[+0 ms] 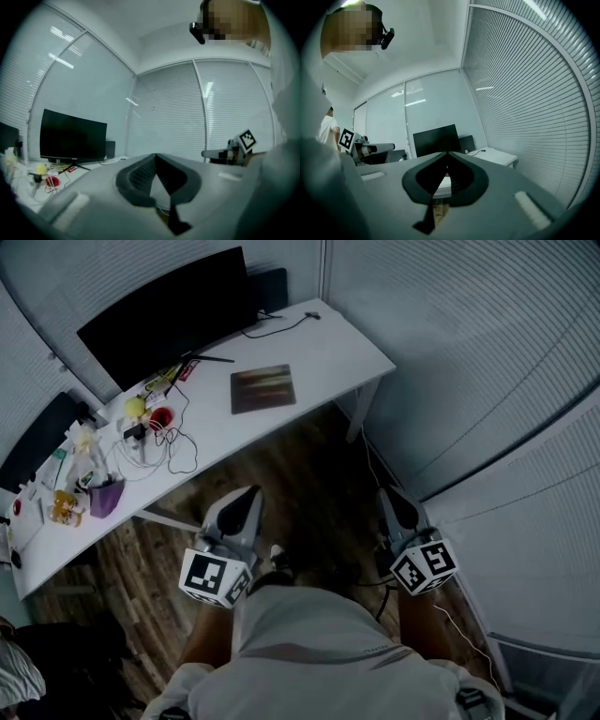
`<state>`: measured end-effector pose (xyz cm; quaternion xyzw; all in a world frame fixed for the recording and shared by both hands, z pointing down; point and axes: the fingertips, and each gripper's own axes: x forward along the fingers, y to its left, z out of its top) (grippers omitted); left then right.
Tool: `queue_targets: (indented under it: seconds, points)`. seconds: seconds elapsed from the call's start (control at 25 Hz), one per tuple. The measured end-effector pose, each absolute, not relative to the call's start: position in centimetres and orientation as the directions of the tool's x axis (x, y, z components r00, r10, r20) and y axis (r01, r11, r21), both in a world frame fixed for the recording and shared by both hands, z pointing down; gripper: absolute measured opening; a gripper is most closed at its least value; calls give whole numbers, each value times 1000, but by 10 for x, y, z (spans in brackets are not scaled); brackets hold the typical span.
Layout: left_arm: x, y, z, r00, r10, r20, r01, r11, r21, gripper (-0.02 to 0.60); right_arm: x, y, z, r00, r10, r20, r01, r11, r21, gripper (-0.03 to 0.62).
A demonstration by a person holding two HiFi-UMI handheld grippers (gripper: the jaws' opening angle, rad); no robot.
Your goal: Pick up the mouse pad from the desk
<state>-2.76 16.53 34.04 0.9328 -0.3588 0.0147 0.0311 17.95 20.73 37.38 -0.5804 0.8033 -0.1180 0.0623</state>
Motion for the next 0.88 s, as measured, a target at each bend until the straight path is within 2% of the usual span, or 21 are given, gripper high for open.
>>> queue_targets:
  seconds: [0.36,0.56,0.88]
  points:
    - [-98,43,348,721,-691,52,-691,-712,126,2,104,66,360,-373,-925,70,-909,348,-230,5]
    - [-139,-10,355,698,-712,75,-716,-688,119,2,64,9,365,-394,-914,96,-903,366,-223,5]
    - [-172,-61,381,612,-777,146,-789,-587,181,2,65,-64,386,-378,-912,157,-903,326,-280,5]
